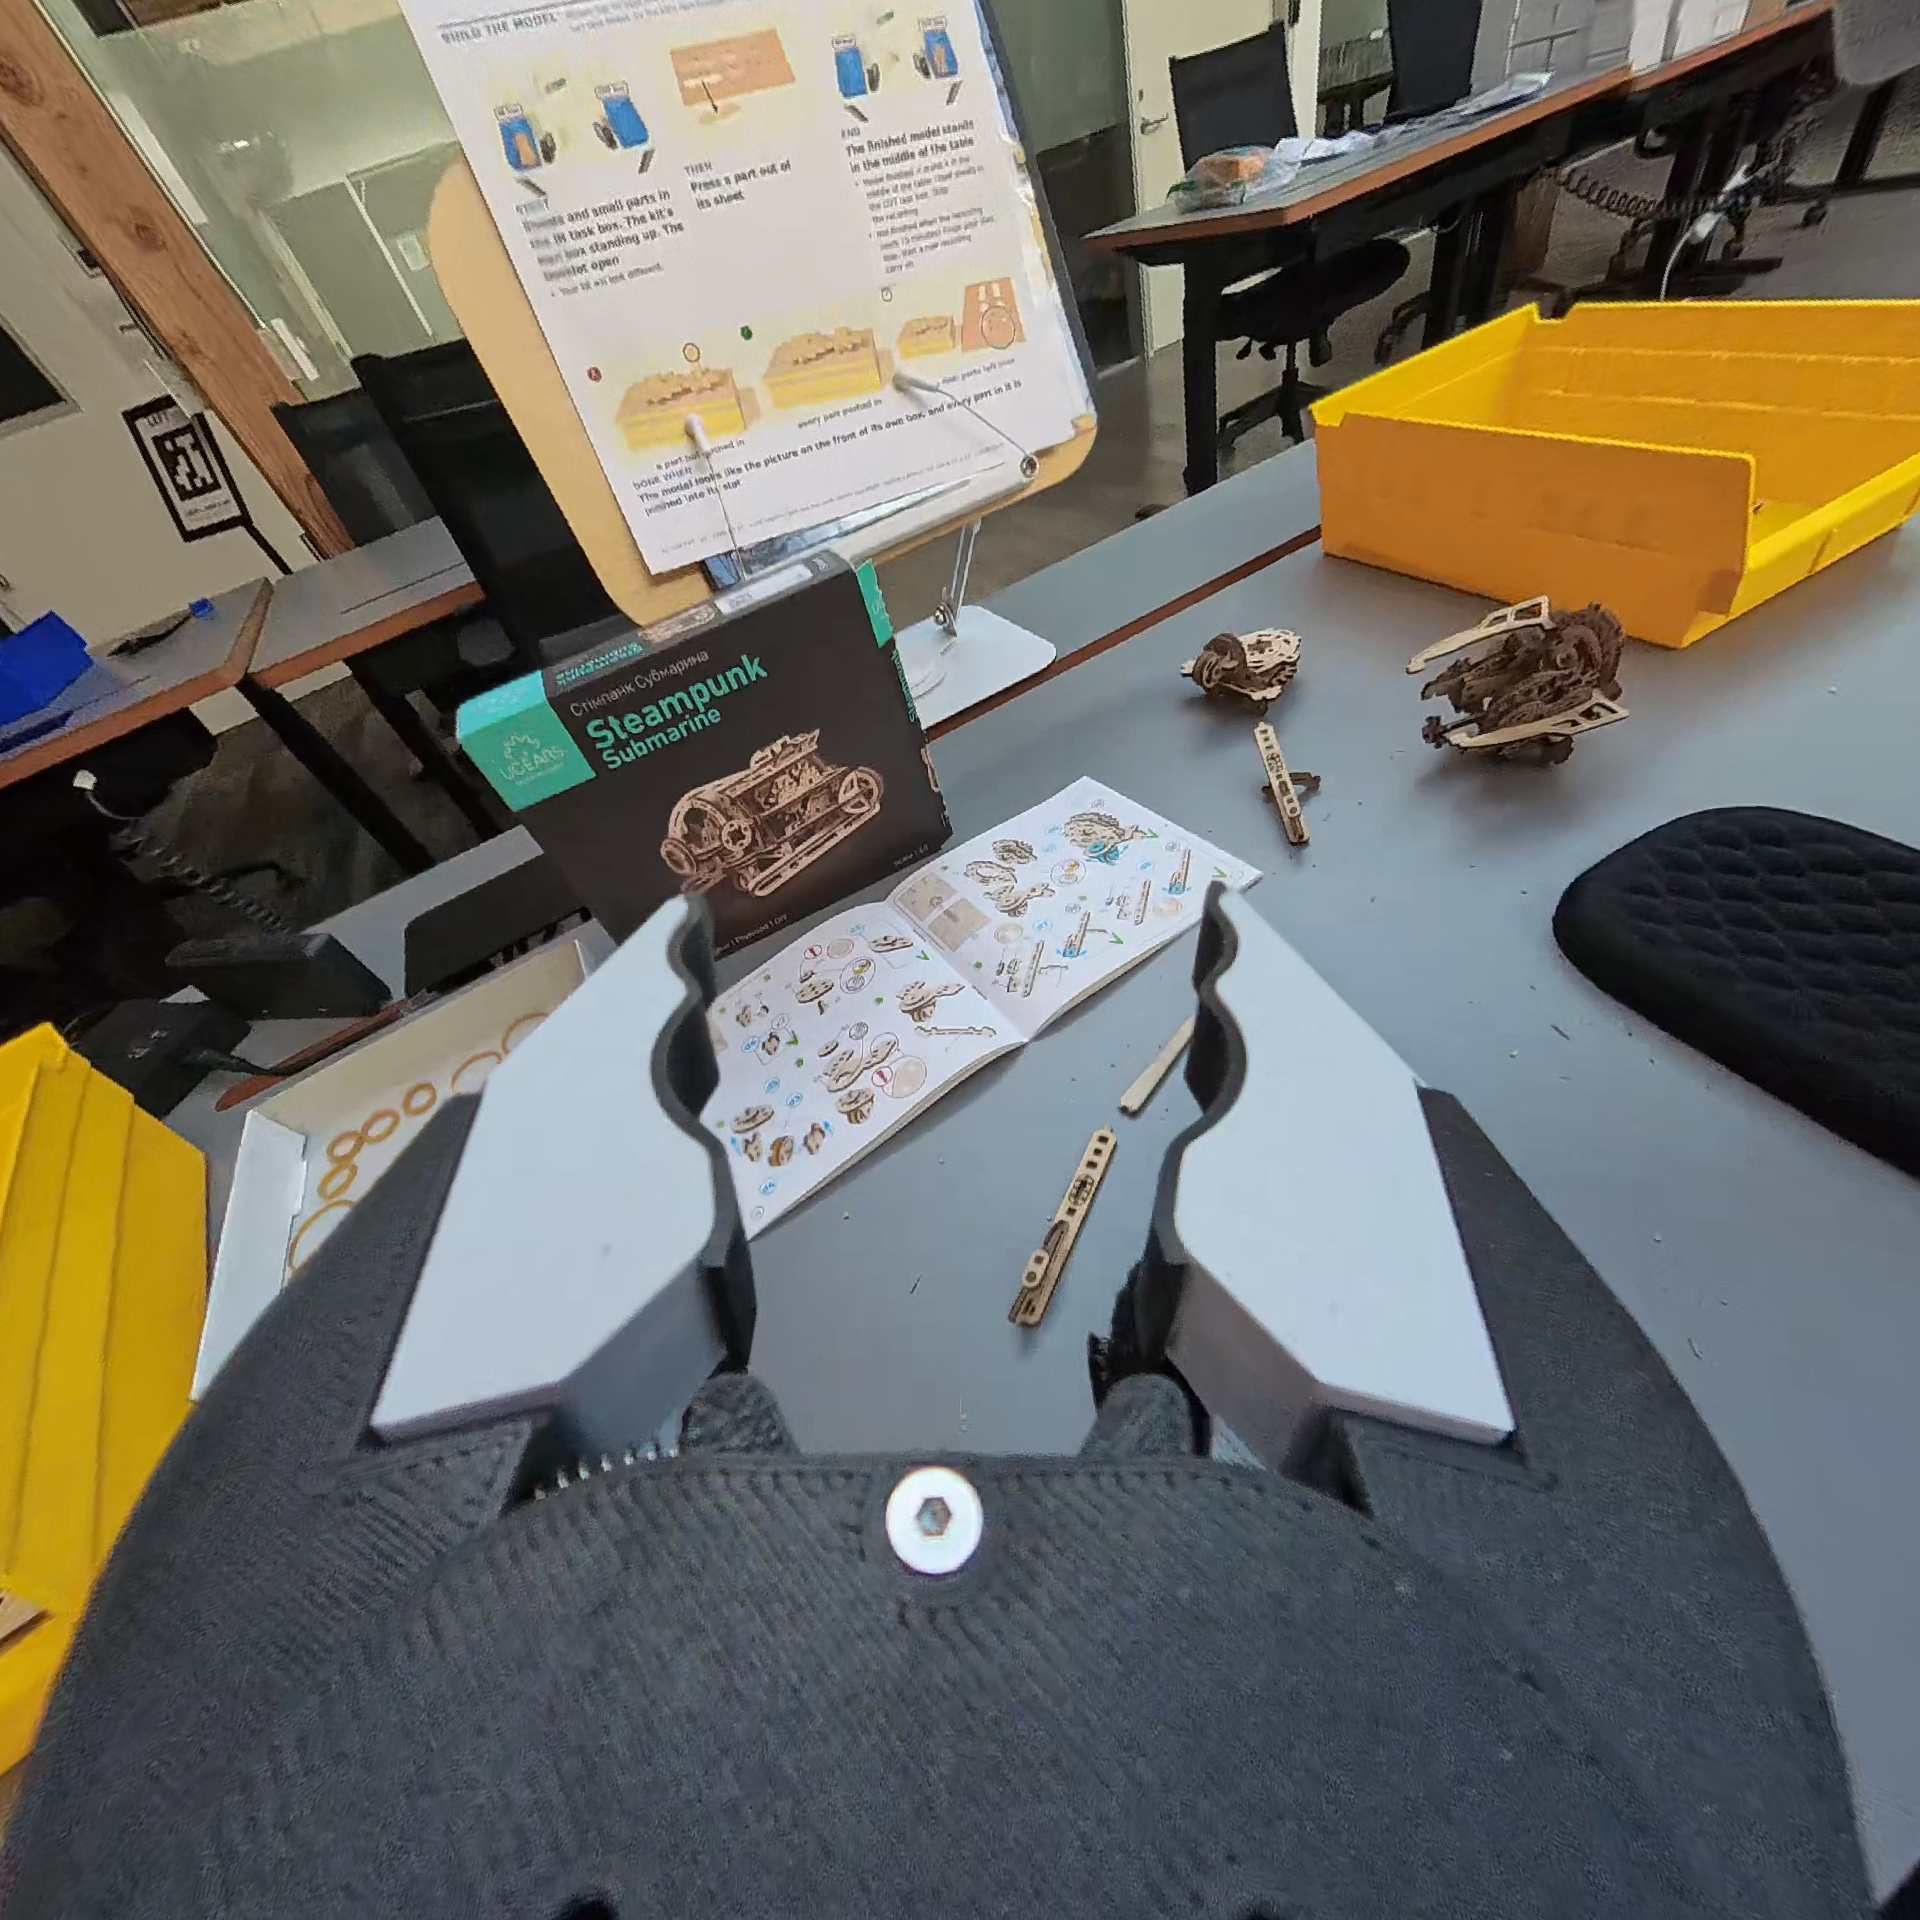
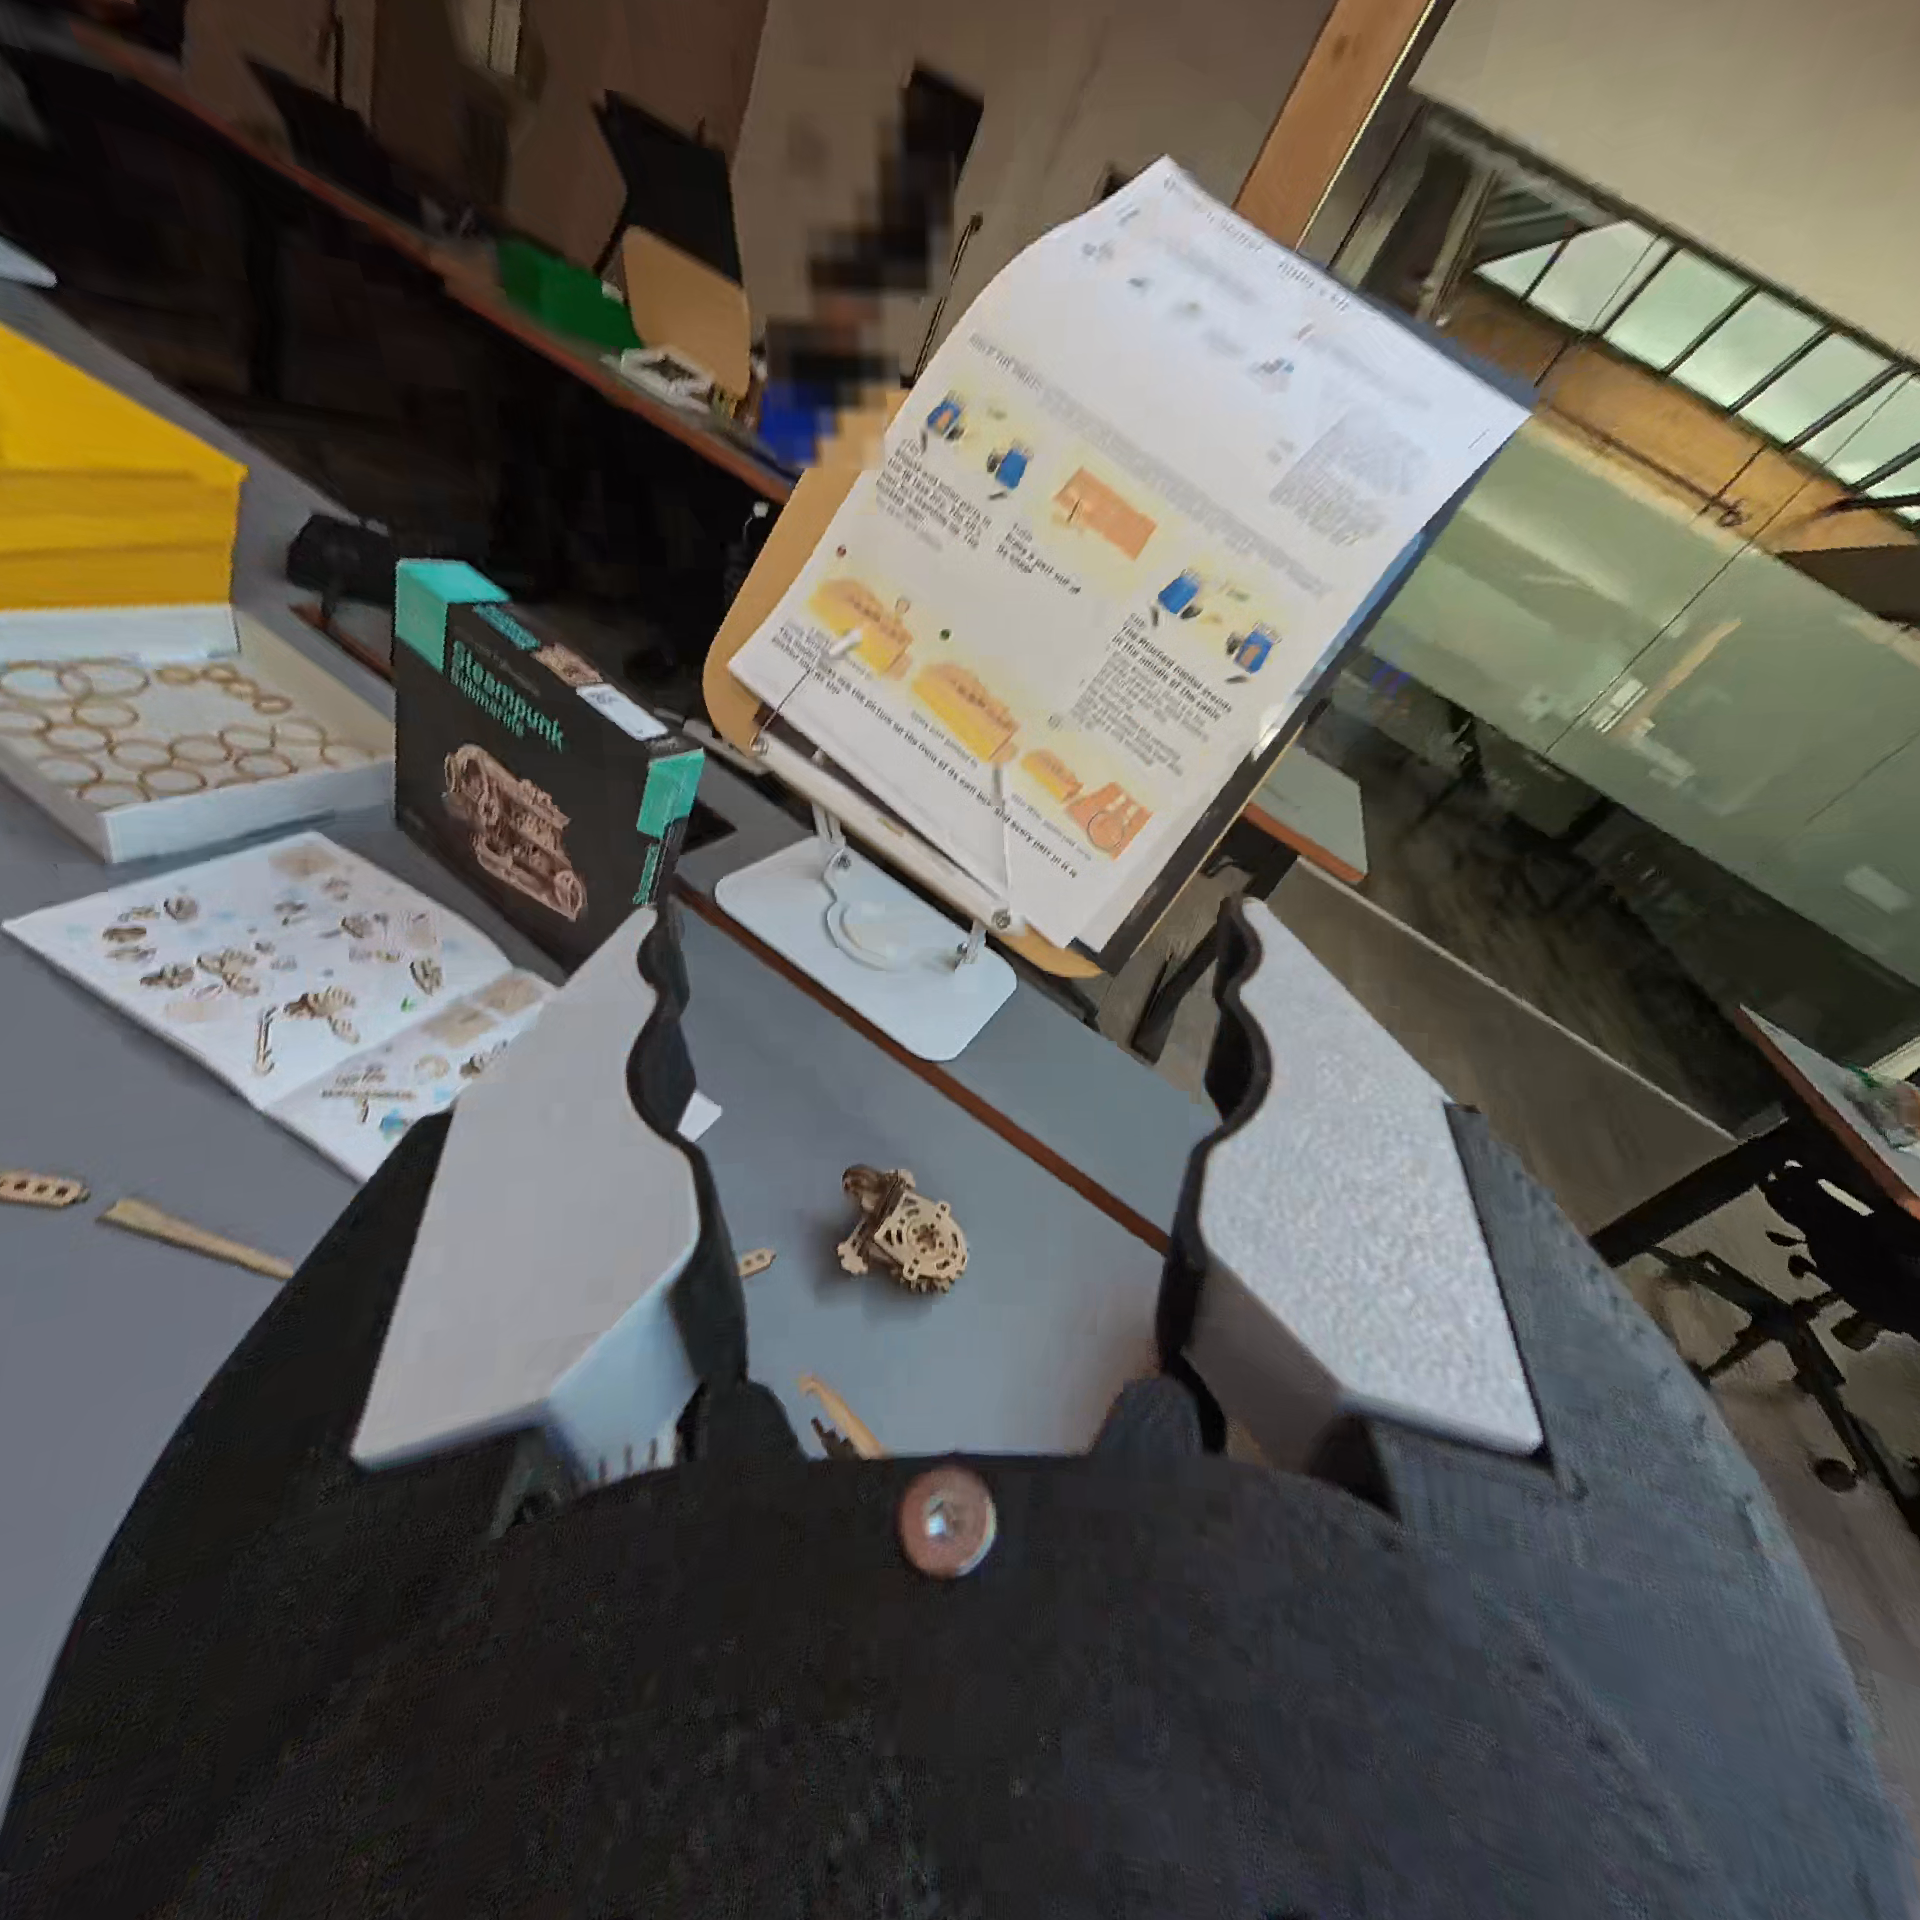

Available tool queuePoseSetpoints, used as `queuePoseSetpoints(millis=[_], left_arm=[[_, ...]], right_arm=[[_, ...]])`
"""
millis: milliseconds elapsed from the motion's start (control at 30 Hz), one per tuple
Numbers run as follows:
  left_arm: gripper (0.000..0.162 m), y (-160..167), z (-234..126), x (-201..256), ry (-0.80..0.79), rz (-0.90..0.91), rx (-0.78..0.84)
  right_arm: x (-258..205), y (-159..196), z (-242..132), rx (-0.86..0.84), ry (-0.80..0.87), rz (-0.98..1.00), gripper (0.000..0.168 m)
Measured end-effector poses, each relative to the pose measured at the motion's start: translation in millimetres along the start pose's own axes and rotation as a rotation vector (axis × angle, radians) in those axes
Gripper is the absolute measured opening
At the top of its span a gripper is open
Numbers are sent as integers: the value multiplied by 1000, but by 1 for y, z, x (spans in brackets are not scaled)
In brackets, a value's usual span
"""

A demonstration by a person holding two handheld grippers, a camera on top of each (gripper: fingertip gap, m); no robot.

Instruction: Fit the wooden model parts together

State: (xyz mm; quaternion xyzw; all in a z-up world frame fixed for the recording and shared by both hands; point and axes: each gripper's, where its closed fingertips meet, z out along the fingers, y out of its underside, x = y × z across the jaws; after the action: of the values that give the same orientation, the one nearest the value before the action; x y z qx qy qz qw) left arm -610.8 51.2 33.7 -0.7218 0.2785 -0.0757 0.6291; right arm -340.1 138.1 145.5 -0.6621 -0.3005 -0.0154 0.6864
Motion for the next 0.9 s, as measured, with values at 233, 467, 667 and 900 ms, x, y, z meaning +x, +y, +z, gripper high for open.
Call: queuePoseSetpoints(millis=[233, 467, 667, 900], left_arm=[[89, -82, 12, -29, 11, -18, 132], [92, -157, 33, -35, 42, -26, 217], [88, -121, 67, -35, 65, 19, 104], [66, -64, 101, 2, 334, 194, -83]], right_arm=[[43, -5, 7, 130, 79, 58, 133], [65, 10, 18, 68, 205, -114, 131], [46, 21, 22, 64, 64, -63, 105], [-4, 43, 51, -24, -165, 44, 109]])
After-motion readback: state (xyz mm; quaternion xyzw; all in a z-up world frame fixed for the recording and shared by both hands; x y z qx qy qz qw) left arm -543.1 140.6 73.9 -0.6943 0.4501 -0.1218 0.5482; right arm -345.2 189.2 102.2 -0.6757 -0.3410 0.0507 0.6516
